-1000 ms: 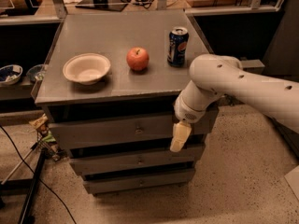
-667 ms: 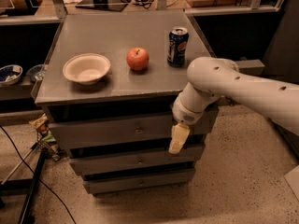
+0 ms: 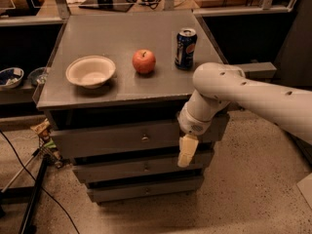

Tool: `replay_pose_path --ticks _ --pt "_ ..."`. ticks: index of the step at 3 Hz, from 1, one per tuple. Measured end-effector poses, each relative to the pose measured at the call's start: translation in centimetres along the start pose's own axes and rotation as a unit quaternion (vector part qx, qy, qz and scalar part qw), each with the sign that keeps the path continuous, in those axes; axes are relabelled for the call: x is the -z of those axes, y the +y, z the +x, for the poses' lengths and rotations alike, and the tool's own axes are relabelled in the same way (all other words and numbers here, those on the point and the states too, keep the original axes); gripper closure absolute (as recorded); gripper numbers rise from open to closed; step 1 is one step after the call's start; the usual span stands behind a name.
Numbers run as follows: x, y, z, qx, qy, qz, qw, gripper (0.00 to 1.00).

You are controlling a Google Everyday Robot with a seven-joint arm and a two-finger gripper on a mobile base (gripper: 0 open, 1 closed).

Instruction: Open top drawer

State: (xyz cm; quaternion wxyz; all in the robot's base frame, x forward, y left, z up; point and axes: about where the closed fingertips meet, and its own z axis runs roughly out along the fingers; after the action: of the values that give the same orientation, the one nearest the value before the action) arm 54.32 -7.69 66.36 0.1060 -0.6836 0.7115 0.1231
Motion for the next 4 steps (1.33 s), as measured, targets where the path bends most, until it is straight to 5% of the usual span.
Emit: replay_pose_path --ticks 1,3,4 --pt "0.0 0.0 0.0 0.000 0.000 0.000 1.0000 0.00" --pt "2.2 3.7 1.2 -0.021 -0.025 -0.036 0.9988 0.00" --pt "4.4 7.6 3.2 -0.059 -0.059 -0.054 0.9951 0.00"
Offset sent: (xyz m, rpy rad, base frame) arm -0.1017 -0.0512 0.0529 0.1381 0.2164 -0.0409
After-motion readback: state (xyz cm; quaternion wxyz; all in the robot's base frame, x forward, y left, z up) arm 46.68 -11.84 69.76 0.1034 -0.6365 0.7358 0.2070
